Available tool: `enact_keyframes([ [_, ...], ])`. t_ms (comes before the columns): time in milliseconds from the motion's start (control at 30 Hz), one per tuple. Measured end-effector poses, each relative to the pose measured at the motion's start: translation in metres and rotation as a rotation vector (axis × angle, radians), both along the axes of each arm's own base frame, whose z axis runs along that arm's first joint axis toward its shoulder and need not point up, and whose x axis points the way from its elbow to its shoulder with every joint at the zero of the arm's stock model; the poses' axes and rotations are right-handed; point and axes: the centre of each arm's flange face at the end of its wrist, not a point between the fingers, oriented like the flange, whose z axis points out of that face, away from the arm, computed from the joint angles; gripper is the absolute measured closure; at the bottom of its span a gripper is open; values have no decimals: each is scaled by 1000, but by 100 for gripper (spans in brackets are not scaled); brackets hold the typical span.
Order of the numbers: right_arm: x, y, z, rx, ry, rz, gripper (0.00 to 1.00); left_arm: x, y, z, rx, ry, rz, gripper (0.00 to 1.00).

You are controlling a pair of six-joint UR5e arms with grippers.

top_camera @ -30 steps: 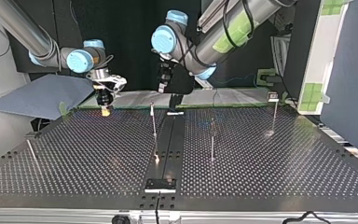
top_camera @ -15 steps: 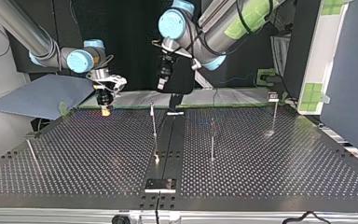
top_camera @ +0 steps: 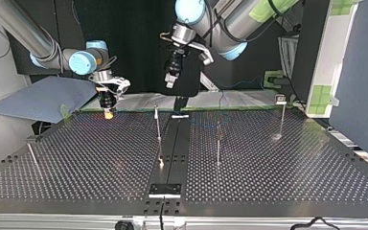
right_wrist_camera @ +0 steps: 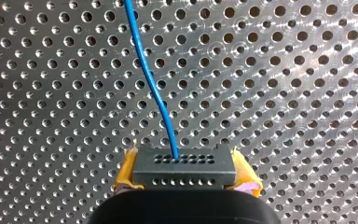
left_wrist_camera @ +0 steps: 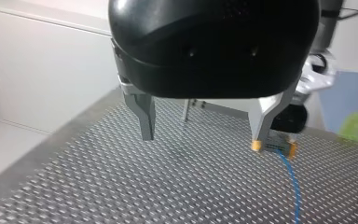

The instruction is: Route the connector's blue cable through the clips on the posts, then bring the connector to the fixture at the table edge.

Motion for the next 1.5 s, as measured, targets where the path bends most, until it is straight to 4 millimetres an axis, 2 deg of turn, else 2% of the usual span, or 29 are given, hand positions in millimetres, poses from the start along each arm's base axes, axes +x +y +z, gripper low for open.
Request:
enact_keyframes([
  [533, 0, 0, -1, -1, 0, 0, 100, -36, 29, 28, -123, -89, -5, 0],
  [1000, 1, 1, -1, 3, -1, 4, 100, -75, 60, 37, -132, -114, -11, 0],
  [1367, 2, 1, -1, 3, -1, 6, 100, -96, 82, 15, -116, -134, -5, 0],
  [1500, 2, 1, -1, 3, -1, 7, 100, -101, 89, 1, -110, -124, -1, 0],
])
